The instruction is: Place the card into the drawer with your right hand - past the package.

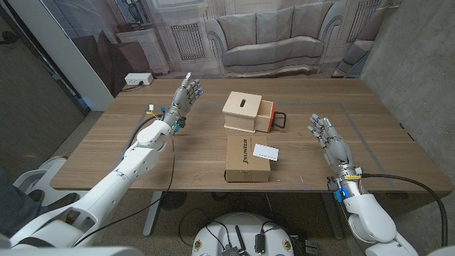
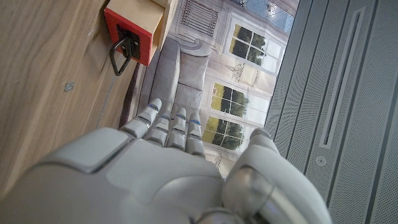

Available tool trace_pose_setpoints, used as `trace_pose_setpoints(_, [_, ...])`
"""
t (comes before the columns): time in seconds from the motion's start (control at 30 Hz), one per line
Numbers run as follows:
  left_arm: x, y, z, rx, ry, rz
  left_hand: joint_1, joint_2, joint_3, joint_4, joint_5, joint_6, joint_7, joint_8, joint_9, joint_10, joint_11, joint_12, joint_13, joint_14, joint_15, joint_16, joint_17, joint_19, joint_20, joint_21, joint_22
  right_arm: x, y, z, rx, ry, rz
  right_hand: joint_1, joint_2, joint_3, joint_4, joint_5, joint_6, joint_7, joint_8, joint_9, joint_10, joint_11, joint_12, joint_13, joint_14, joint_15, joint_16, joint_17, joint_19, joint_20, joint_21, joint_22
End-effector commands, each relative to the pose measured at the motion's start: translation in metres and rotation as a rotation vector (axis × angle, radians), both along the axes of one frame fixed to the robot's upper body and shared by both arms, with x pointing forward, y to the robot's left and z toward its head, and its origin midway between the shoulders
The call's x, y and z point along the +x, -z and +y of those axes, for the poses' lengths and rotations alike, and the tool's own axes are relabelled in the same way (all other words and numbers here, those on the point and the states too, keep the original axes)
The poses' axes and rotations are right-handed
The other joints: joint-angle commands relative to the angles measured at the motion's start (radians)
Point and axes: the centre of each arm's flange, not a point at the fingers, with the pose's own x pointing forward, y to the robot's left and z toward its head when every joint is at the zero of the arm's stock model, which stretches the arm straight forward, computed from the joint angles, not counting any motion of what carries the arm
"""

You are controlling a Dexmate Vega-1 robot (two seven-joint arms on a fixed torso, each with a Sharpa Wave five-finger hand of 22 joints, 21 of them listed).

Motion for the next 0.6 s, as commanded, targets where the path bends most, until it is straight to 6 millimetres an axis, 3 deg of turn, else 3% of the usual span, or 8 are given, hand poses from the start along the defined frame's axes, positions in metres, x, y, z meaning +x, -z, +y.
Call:
trace_pose_setpoints(0.03, [-0.005, -0.004, -0.005, -0.002, -0.002, -0.016, 0.005, 0.003, -0.001, -0.001, -0.002, 0.004, 0.002, 0.002, 0.006, 0.003, -0.005, 0.005, 0.003, -0.002, -0.001, 0.004, 0.003, 0.002, -0.034, -0.001, 0.003, -0.010, 0.007, -0.005, -0.008, 0.024, -0.007, 0.010, 0.000, 0.004, -0.004, -0.002, 0.006, -0.008, 0.006, 0.003, 0.011, -0.004, 0.003, 0.002, 0.014, -0.001, -0.003, 0.002, 0.013, -0.002, -0.007, 0.003])
trace_pose_setpoints(0.33, [-0.005, -0.002, -0.006, -0.007, -0.001, -0.017, 0.006, 0.004, -0.002, -0.001, -0.002, 0.002, 0.001, 0.001, 0.006, 0.001, -0.006, 0.004, 0.003, -0.002, -0.002, 0.003, 0.003, 0.000, -0.034, -0.002, 0.003, -0.022, 0.008, -0.006, -0.058, 0.106, -0.039, 0.019, 0.002, 0.007, -0.011, -0.004, 0.012, -0.012, 0.006, 0.004, 0.020, -0.016, 0.005, 0.002, 0.021, -0.005, -0.003, 0.001, 0.021, -0.006, -0.007, 0.003])
trace_pose_setpoints(0.6, [-0.003, -0.003, -0.009, 0.004, 0.000, -0.015, 0.008, 0.005, -0.004, -0.002, -0.003, 0.002, 0.001, 0.000, 0.006, 0.002, -0.006, 0.004, 0.003, -0.002, -0.002, 0.003, 0.003, -0.001, -0.033, -0.003, 0.003, -0.026, 0.012, -0.005, -0.051, 0.147, -0.063, 0.048, -0.001, 0.013, -0.034, -0.006, 0.045, -0.025, 0.014, 0.004, 0.061, -0.034, 0.017, 0.002, 0.067, -0.027, 0.006, 0.001, 0.053, -0.017, -0.003, 0.003])
